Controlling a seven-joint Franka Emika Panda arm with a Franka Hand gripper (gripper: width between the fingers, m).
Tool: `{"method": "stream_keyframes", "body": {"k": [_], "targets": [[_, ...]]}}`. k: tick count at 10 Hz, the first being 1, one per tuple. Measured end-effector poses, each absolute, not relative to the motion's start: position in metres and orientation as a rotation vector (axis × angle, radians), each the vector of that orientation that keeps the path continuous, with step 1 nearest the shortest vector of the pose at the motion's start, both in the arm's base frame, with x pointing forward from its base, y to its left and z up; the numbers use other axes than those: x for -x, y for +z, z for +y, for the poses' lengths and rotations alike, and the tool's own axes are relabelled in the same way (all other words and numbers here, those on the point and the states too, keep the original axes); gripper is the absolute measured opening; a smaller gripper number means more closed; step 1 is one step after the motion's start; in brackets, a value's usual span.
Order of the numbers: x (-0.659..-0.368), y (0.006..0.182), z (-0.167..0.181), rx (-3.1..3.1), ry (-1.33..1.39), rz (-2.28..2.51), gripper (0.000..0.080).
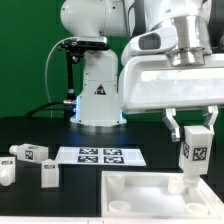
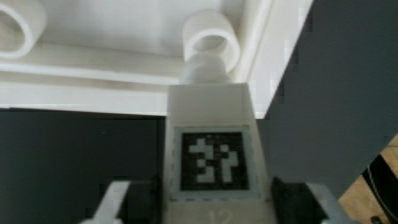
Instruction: Assemble square table
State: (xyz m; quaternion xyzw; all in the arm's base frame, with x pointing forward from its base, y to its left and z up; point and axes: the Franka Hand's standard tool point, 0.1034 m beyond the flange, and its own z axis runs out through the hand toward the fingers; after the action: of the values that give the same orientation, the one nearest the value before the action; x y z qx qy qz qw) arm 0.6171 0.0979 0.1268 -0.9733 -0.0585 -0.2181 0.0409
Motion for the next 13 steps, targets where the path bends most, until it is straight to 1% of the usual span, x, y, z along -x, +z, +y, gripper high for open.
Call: {"method": "stream_keyframes", "body": {"k": [1,3,5,8,13], "targets": [[-0.617,0.126,0.098,2.981,-0.664,-0.181,0.0284],[-0.62,0.112,0.101,2.976,-0.74,-0.247,0.0284],[-0.628,0.11,0.104,2.979,-0.749,-0.278,0.0284],[-0.627,0.1,0.103,2.984,-0.731,-0.272,0.0284],[-0.629,0.099,0.104,2.977,-0.761,-0.271,0.0284]]}}
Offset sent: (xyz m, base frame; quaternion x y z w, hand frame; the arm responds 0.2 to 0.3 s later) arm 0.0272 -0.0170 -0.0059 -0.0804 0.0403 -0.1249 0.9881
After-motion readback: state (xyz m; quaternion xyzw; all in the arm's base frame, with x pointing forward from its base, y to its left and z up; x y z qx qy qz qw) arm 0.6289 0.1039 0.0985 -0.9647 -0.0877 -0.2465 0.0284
